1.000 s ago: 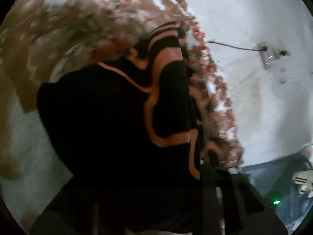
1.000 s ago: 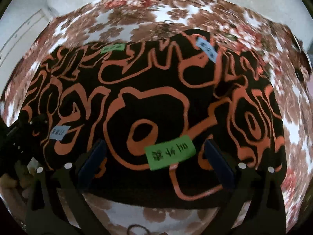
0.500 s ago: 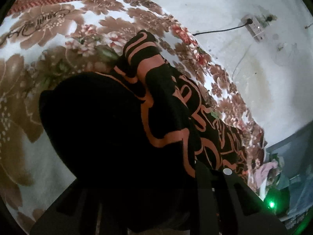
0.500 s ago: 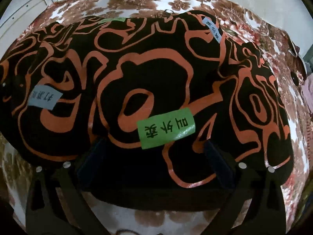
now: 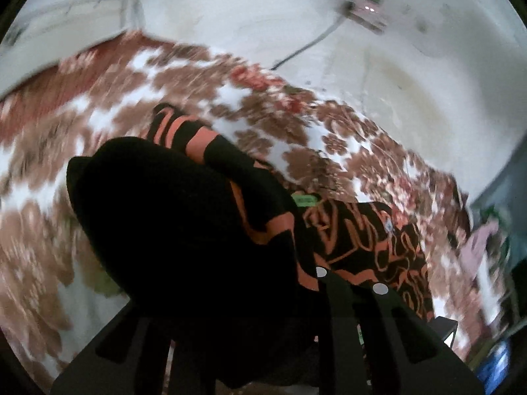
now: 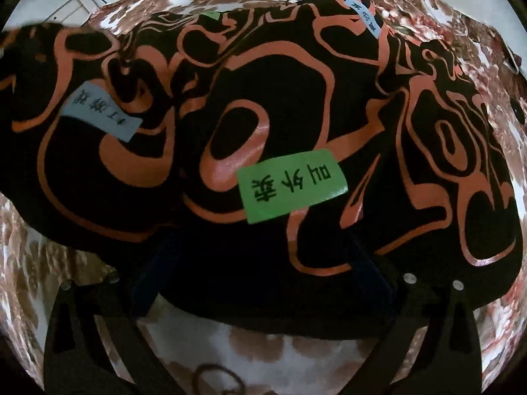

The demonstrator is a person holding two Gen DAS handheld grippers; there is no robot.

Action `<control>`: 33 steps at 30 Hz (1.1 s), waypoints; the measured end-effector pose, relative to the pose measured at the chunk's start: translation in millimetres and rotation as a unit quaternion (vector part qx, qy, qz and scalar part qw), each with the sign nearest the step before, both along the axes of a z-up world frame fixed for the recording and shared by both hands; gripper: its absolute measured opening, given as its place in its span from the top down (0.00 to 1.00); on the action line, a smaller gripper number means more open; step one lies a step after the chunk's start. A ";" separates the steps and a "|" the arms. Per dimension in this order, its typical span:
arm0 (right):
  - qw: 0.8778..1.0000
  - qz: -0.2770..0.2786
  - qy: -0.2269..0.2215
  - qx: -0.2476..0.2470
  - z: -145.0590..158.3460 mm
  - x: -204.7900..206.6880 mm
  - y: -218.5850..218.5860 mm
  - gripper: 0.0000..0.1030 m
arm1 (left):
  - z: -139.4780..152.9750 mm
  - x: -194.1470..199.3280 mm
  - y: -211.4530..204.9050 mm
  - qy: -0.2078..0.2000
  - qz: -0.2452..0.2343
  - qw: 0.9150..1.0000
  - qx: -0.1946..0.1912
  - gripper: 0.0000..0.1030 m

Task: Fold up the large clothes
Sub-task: 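Fold the held edge across the garment with the left gripper while the right gripper withdraws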

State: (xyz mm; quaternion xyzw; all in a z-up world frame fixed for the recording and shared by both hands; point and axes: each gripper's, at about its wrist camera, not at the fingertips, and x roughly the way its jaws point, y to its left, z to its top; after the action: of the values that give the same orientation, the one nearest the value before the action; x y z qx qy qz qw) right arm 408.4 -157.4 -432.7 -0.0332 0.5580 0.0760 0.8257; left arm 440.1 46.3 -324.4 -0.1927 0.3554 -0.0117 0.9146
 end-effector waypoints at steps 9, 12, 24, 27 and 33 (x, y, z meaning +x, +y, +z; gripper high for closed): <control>0.994 0.006 0.054 0.098 7.9 21.0 -33.6 0.04 | 55.4 16.6 -87.5 -0.018 -0.058 0.989 0.136 0.85; 0.984 -0.004 0.073 0.160 11.8 24.6 -58.6 0.05 | 75.0 20.4 -134.6 -0.036 -0.095 0.975 0.199 0.85; 0.988 -0.029 0.050 0.140 45.8 -38.9 -209.5 0.05 | 32.3 14.8 -329.5 -0.020 -0.305 0.846 0.437 0.86; 0.991 -0.085 0.054 0.086 39.6 -53.5 -283.7 0.05 | -15.0 3.8 -347.2 -0.007 -0.329 0.818 0.472 0.86; 0.976 -0.159 0.052 0.138 70.4 -23.1 -366.5 0.05 | -65.1 -27.6 -373.1 -0.025 -0.340 0.755 0.560 0.85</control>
State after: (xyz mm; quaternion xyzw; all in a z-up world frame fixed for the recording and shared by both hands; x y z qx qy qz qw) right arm 385.3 -523.9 -362.3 0.1743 0.5821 0.0219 0.7939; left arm 412.6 -326.8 -389.4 0.4874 0.3179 -0.1260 0.8034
